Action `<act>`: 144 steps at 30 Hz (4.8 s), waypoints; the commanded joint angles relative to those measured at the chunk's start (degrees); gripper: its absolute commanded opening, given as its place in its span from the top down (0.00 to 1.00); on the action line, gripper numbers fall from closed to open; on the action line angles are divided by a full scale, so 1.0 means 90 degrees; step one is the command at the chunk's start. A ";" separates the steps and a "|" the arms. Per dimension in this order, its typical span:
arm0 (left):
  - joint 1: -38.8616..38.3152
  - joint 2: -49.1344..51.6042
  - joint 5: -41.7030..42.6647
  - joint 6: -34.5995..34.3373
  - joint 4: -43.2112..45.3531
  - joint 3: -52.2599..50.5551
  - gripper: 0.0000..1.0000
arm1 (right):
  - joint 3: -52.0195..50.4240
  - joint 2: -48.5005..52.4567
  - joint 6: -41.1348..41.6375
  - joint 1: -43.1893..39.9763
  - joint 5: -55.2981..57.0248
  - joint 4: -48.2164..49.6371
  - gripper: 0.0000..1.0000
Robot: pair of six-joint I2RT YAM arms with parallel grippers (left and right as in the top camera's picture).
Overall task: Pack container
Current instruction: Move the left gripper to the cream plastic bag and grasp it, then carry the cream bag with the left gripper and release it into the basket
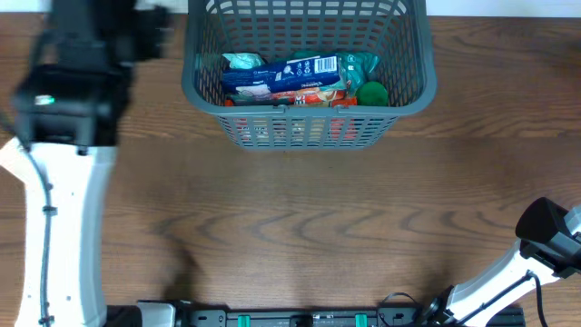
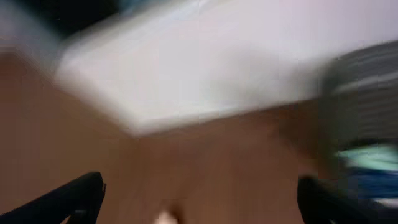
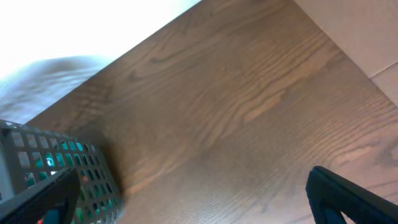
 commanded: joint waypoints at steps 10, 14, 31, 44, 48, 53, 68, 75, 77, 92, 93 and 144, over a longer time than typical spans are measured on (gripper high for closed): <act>0.3682 0.0799 0.0328 -0.4439 -0.1702 -0.0554 0.01 | -0.0034 0.0053 -0.0039 0.0058 -0.0034 -0.0019 0.01; 0.4048 0.1654 0.0605 -0.4437 -0.1702 -0.0614 0.01 | -0.0034 0.0053 -0.0041 0.0058 -0.0036 -0.0017 0.01; 0.4303 0.4476 0.1350 -0.4097 -0.1498 -0.0617 0.01 | -0.0034 0.0053 -0.0041 0.0058 -0.0299 -0.0017 0.01; 0.4303 0.5071 0.1362 -0.2973 -0.1061 -0.0619 0.01 | -0.0034 0.0053 -0.0044 0.0058 -0.0313 -0.0017 0.01; 0.4303 0.5098 0.1362 -0.2975 -0.0867 -0.0668 0.01 | -0.0034 0.0053 -0.0044 0.0058 -0.0313 -0.0017 0.01; 0.4303 0.5098 0.1365 -0.2973 -0.0755 -0.0758 0.01 | -0.0034 0.0053 -0.0044 0.0058 -0.0311 -0.0017 0.01; 0.4303 0.5098 0.1557 -0.2973 -0.0427 -0.1576 0.03 | -0.0034 0.0053 -0.0068 0.0056 -0.0238 -0.0017 0.01; 0.4303 0.5098 0.1775 -0.2973 -0.0469 -0.1576 0.09 | -0.0034 0.0053 -0.0119 0.0056 -0.0238 -0.0019 0.01; 0.4306 0.5098 0.1950 -0.2970 -0.0476 -0.1576 0.09 | -0.0034 0.0053 -0.0121 0.0056 -0.0238 -0.0019 0.01; 0.4303 0.5098 0.3075 -0.2824 -0.0124 -0.1576 0.09 | -0.0034 0.0053 -0.0114 0.0058 -0.0240 -0.0019 0.01; 0.4303 0.5098 0.3075 -0.2827 -0.0126 -0.1576 0.10 | -0.0034 0.0053 -0.0114 0.0058 -0.0243 -0.0019 0.01; -0.1899 0.2198 0.3592 0.5685 0.0168 0.1515 0.94 | -0.0034 0.0053 -0.0214 0.0058 -0.0413 -0.0019 0.01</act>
